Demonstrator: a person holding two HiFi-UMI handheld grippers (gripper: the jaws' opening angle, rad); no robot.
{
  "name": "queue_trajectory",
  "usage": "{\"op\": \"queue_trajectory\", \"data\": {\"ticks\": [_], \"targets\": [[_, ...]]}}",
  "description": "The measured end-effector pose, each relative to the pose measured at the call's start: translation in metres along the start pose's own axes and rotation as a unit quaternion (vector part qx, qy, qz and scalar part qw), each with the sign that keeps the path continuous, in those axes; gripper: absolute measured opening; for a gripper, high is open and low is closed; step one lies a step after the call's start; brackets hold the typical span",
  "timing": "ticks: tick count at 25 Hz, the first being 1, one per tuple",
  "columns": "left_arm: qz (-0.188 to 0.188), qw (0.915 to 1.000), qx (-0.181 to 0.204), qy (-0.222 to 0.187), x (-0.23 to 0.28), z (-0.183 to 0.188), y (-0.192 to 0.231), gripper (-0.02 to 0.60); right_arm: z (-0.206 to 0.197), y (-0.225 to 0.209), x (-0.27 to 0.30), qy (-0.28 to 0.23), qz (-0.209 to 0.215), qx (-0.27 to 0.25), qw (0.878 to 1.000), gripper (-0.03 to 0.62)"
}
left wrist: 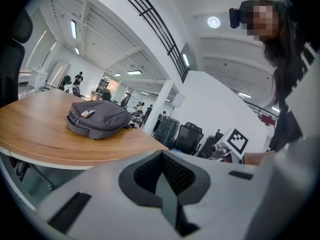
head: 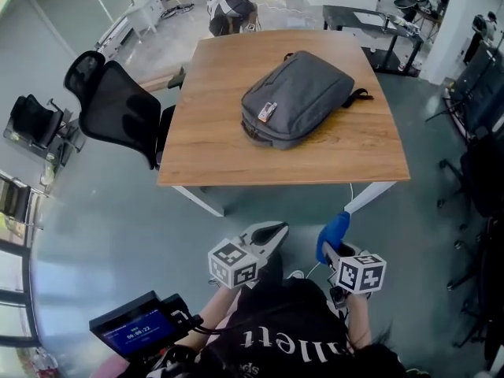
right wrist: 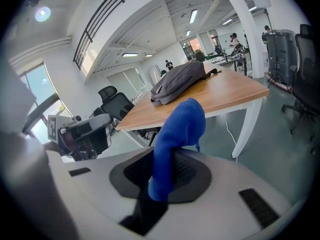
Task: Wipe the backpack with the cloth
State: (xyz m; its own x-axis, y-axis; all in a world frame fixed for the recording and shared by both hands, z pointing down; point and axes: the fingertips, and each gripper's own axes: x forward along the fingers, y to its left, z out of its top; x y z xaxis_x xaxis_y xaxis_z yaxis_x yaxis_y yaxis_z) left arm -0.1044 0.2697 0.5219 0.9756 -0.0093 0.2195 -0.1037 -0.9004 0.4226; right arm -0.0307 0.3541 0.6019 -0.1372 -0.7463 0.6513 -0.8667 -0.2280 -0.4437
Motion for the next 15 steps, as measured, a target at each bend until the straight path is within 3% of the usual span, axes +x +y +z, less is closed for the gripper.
{"op": "queue_trajectory", "data": {"ticks": [15], "targets": [[0.007,1.0,0.002,-0.007,-0.028,-0.011,-0.004,-0.003,-0.02,0.03,0.008,0.02,0.017,-0.036,0.999,0.078]]}}
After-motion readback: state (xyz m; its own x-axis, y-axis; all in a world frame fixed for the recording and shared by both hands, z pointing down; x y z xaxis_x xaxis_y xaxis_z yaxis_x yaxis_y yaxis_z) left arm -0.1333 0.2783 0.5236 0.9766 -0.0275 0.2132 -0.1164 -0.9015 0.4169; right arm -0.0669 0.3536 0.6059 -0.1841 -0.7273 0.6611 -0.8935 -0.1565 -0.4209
